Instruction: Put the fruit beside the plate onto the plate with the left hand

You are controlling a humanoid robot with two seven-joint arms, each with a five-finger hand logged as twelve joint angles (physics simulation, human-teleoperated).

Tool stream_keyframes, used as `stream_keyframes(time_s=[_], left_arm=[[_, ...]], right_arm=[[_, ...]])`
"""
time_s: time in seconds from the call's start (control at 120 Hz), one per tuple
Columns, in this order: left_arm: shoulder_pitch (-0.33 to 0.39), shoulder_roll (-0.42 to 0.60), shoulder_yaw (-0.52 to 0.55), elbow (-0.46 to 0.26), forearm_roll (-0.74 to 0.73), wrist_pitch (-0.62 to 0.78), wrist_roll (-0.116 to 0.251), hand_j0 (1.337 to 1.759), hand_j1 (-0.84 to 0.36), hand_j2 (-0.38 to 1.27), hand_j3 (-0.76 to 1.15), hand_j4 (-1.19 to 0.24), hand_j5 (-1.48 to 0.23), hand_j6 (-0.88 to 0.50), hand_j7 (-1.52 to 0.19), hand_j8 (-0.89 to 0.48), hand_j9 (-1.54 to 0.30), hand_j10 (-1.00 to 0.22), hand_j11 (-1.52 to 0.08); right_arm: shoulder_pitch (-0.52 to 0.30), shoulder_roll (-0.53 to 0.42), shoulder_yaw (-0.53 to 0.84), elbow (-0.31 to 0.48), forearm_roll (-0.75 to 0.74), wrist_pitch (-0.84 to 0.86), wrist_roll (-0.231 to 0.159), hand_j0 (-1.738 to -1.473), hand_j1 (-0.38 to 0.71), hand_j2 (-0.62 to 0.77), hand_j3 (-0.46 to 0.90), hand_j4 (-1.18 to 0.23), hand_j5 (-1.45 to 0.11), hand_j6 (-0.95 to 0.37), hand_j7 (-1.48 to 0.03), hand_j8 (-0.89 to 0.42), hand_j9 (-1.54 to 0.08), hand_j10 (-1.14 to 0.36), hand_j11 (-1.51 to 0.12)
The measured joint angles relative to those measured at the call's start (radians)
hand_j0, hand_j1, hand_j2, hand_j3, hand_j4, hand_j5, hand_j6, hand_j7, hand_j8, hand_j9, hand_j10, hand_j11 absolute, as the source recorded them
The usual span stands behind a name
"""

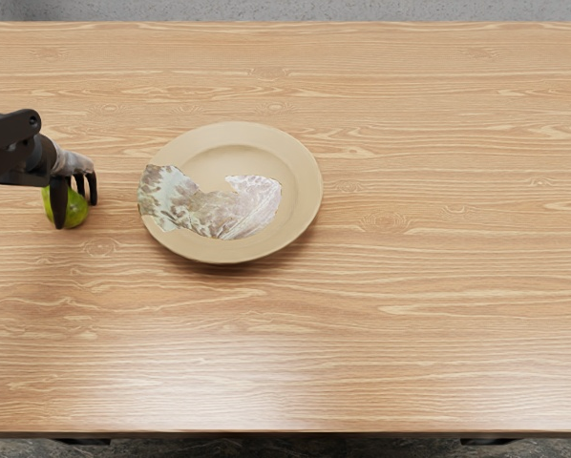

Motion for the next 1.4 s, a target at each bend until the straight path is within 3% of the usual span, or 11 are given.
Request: stream_keyframes(time_s=[0.317,0.617,0.917,1.158,1.4], left_arm=[[-0.002,0.0,0.0,-0.006,-0.014,-0.012,0.0,1.655,-0.25,0.48,0.0,-0.66,-0.85,-0.46,-0.86,-0.45,-0.87,-0.61,-0.87],[-0.025,0.002,0.001,-0.021,-0.035,-0.021,0.001,1.652,-0.28,0.49,0.0,-0.71,-1.04,-0.37,-1.0,-0.35,-1.0,-0.54,-1.01],[-0.139,0.005,-0.001,-0.049,-0.136,-0.066,0.006,1.653,-0.23,0.45,0.0,-0.7,-1.11,-0.39,-1.03,-0.35,-1.04,-0.55,-1.04],[-0.226,0.002,-0.002,-0.054,-0.191,-0.113,0.009,1.652,-0.3,0.53,0.0,-0.7,-1.14,-0.34,-1.06,-0.32,-1.04,-0.51,-1.04],[-0.285,-0.095,-0.001,-0.055,-0.213,-0.137,0.03,1.652,-0.29,0.52,0.0,-0.7,-1.14,-0.35,-1.08,-0.32,-1.03,-0.52,-1.04]], right_arm=[[0.0,0.0,0.0,0.0,0.0,0.0,0.0,-1.658,-0.32,0.0,0.0,-0.02,-0.03,-0.02,-0.03,-0.02,-0.03,-0.02,-0.03],[0.0,0.0,0.0,0.0,0.0,0.0,0.0,-1.658,-0.32,0.0,0.0,-0.02,-0.03,-0.02,-0.03,-0.02,-0.03,-0.02,-0.03],[0.0,0.0,0.0,0.0,0.0,0.0,0.0,-1.658,-0.32,0.0,0.0,-0.02,-0.03,-0.02,-0.03,-0.02,-0.03,-0.02,-0.03],[0.0,0.0,0.0,0.0,0.0,0.0,0.0,-1.658,-0.32,0.0,0.0,-0.02,-0.03,-0.02,-0.03,-0.02,-0.03,-0.02,-0.03],[0.0,0.0,0.0,0.0,0.0,0.0,0.0,-1.658,-0.32,0.0,0.0,-0.02,-0.03,-0.02,-0.03,-0.02,-0.03,-0.02,-0.03]])
